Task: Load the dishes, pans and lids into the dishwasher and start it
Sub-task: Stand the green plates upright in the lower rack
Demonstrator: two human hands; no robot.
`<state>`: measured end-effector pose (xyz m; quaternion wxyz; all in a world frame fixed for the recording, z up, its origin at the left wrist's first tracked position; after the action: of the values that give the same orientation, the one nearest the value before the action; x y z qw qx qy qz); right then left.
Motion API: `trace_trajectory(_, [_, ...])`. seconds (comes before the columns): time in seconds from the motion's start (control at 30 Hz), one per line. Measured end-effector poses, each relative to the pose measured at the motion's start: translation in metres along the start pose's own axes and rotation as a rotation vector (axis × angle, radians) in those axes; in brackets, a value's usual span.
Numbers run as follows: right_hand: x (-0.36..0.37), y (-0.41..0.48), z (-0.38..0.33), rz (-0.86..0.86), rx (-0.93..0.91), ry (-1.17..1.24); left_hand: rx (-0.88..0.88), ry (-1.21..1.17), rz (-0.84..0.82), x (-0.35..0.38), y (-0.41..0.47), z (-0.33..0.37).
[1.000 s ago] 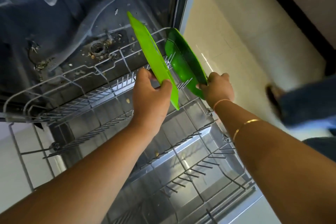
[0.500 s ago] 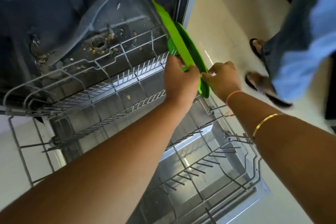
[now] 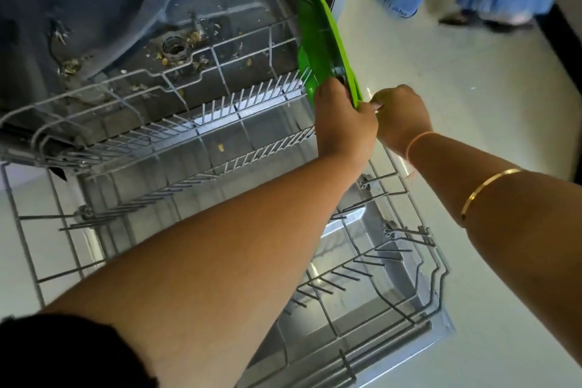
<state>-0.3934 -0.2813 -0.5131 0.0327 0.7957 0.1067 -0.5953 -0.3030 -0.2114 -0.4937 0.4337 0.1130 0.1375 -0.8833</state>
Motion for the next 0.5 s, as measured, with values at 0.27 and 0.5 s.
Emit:
trace_trajectory(0.27, [0.002,0.002,0.0,-0.006,-0.02,0.032,-0.06,0.046,0.03,0.003,0.001,-0.014])
trace_trajectory(0.5, [0.008,0.005,0.005,0.013,-0.018,0.07,-0.246,0.105,-0.103,0.011,0.013,-0.034])
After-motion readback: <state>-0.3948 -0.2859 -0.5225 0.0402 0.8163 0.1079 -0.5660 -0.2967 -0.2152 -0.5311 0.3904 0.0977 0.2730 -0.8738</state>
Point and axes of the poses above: each hand's wrist, its own y-axis towards the middle knuckle, its own x-axis out of the palm, z = x × y, the point moved 5 cm from there along y, towards the middle knuckle, and after that the axes turned 14 degrees about z, right-handed, at the moved point
